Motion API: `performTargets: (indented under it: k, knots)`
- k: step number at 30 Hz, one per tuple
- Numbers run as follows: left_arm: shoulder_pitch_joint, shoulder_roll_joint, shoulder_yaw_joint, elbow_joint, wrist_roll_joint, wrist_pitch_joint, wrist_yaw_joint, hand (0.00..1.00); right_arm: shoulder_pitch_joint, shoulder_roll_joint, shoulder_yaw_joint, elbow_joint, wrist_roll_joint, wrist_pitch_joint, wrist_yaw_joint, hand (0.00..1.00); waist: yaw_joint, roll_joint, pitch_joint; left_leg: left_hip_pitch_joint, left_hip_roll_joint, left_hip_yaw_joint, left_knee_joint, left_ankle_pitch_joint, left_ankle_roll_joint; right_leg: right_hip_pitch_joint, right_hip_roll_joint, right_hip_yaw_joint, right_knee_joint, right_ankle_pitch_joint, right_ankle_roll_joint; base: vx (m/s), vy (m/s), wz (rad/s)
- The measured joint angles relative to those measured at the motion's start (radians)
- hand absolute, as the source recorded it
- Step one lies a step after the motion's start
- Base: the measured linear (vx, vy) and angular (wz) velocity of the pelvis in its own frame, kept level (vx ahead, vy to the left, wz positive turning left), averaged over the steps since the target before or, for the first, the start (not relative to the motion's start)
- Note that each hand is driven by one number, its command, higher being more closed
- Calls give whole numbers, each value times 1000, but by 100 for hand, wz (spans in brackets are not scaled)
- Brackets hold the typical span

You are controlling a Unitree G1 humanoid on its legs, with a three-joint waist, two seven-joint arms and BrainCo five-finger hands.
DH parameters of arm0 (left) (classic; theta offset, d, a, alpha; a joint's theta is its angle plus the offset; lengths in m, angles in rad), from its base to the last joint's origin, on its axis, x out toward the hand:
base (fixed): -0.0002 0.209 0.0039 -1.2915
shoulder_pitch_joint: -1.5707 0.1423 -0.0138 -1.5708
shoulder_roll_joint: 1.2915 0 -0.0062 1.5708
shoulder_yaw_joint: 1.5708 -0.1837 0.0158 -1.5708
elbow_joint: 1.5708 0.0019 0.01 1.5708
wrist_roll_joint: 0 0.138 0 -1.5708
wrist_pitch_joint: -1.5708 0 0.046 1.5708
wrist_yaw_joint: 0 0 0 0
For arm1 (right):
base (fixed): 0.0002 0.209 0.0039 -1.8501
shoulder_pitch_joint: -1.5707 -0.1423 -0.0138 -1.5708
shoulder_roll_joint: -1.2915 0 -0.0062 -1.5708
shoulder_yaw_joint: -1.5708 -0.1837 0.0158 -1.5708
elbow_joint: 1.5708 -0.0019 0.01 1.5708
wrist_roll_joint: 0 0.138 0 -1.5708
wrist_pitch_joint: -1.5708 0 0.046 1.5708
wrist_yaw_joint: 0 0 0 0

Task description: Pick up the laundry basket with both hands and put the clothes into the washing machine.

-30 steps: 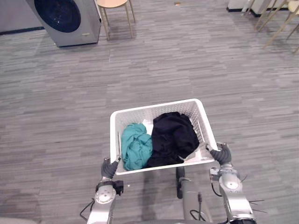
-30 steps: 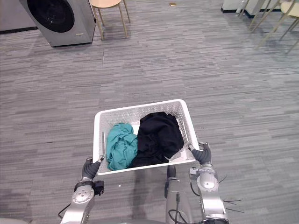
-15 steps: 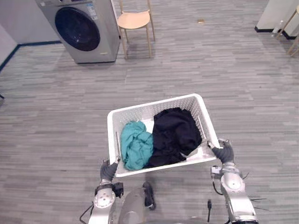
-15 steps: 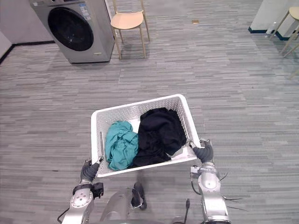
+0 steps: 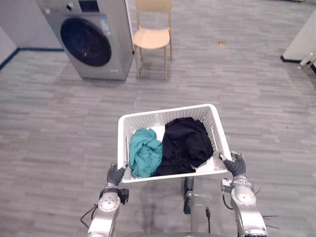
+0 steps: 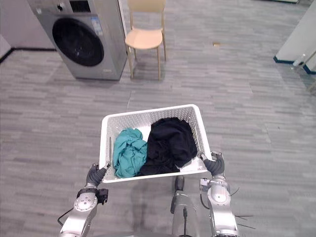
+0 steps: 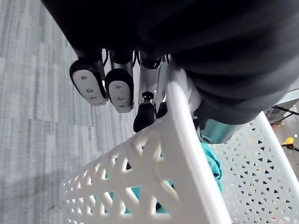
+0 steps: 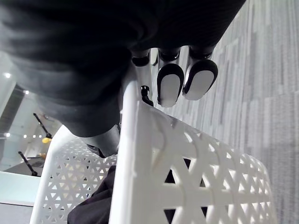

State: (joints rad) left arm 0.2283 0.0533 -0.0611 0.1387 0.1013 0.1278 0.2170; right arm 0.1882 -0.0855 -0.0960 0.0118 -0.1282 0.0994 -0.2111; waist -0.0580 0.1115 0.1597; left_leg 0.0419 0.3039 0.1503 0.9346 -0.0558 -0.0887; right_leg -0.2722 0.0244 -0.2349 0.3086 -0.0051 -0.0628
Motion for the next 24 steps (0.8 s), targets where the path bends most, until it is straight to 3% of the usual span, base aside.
performTargets:
  k: [1, 2, 3, 5, 7, 8, 9, 10, 11, 12, 13, 14, 16, 17, 18, 20, 21, 22, 24]
  knots:
    - [16, -8, -2, 1, 0, 0, 0, 100, 0, -6, 1, -3, 0, 0, -2, 100, 24, 10, 4, -72, 49, 4, 192, -3, -4, 90, 43, 10, -33, -25, -12, 765, -267, -46]
    - [22, -11, -5, 1, -1, 0, 1, 100, 1, -6, 1, -9, 0, 0, -5, 100, 29, 5, 6, -109, 58, 10, 247, -24, 5, 133, 53, 20, -54, -38, -19, 605, -136, -54]
    - [30, -10, -6, 1, -5, -5, 0, 100, 7, -5, 3, -33, 0, 0, -6, 100, 49, -11, 4, -169, 56, 59, 273, -69, 42, 201, 54, 46, -104, -51, -31, 717, -139, -42]
    - [35, -15, -2, -11, -14, -25, -1, 100, 11, -6, 6, -79, 0, 0, -6, 100, 57, -32, 8, -273, 34, 137, 171, -145, 81, 298, 40, 79, -192, -62, -30, 594, -66, -30]
    - [32, -32, -3, -25, -14, -34, -6, 100, 12, -23, -2, -102, 0, -1, -6, 100, 74, -38, 11, -349, -34, 156, -129, -166, 83, 376, 17, 87, -250, -80, -5, 579, 42, -8]
    - [31, -35, -3, -26, -14, -35, -12, 100, 9, -36, -6, -96, 1, -1, -6, 100, 74, -43, 16, -367, -100, 130, -347, -142, 48, 422, -3, 83, -266, -106, 15, 569, 108, 10]
    - [32, -38, -3, -26, -13, -34, -15, 100, 7, -42, -7, -93, 1, -1, -7, 100, 74, -43, 17, -369, -130, 114, -450, -119, 24, 445, -13, 83, -273, -119, 22, 704, 171, 7]
    - [39, -41, -6, -27, -13, -34, -18, 100, 6, -50, -6, -92, 1, -1, -6, 100, 78, -39, 16, -379, -171, 84, -633, -77, -25, 487, -27, 88, -291, -143, 42, 606, 195, -18]
    - [40, -41, -4, -28, -12, -33, -18, 100, -2, -60, -5, -72, 1, -7, -5, 100, 90, -30, 16, -392, -183, 62, -664, 6, -25, 521, -29, 107, -308, -163, 63, 616, 209, -36]
    - [38, -40, -4, -28, -11, -28, -18, 100, -10, -61, -4, -54, 1, -7, -5, 100, 102, -30, 15, -386, -188, 60, -653, 66, 3, 544, -35, 118, -316, -168, 72, 623, 227, -38]
    - [28, -22, 4, -28, -10, -18, -18, 100, -29, -47, 0, -16, 1, -5, -5, 100, 101, -52, 10, -374, -221, 56, -639, 85, 78, 563, -66, 131, -315, -176, 84, 633, 245, -7]
    - [20, -20, 7, -29, -6, -15, -18, 100, -35, -45, 1, -2, 1, -5, -3, 100, 94, -66, 9, -380, -237, 62, -603, 54, 112, 556, -95, 136, -288, -173, 94, 760, 307, 0]
    - [27, -18, 7, -29, 1, -14, -21, 100, -36, -41, -2, 16, 1, -5, 0, 100, 105, -88, 9, -373, -248, 88, -515, -52, 119, 508, -133, 188, -121, -207, 150, 609, 253, -14]
    - [40, -14, 10, -28, 1, -11, -21, 100, -42, -35, 2, 24, 0, -5, 6, 100, 104, -100, 12, -340, -257, 106, -483, -124, 120, 419, -154, 221, 119, -232, 231, 554, 211, -32]
    - [45, -2, 12, -28, 0, -4, -21, 100, -50, -29, 10, 49, -1, -5, 12, 100, 101, -113, 12, -288, -271, 118, -473, -176, 123, 315, -185, 258, 391, -189, 339, 550, 195, -30]
    - [46, 15, 11, -28, 0, 6, -21, 100, -44, -19, 19, 73, -2, -5, 14, 100, 94, -117, 15, -194, -289, 121, -488, -226, 126, 213, -208, 259, 651, -191, 316, 516, 134, -16]
    - [55, 24, 12, -28, 0, 7, -19, 100, -41, -9, 23, 88, -3, -5, 16, 100, 85, -110, 18, -105, -290, 125, -526, -255, 130, 146, -216, 223, 741, -229, 222, 667, 128, -13]
    - [61, 34, 13, -28, -2, 7, -19, 100, -40, -2, 35, 87, -5, -6, 16, 100, 73, -102, 16, -35, -288, 124, -573, -271, 135, 73, -216, 175, 727, -263, 164, 526, 83, -11]
    - [51, 48, 12, -31, -10, 6, -19, 100, -40, -1, 38, 78, -10, -8, 16, 100, 68, -97, 14, 38, -283, 118, -622, -298, 132, -53, -202, 111, 605, -288, 122, 586, 41, 8]
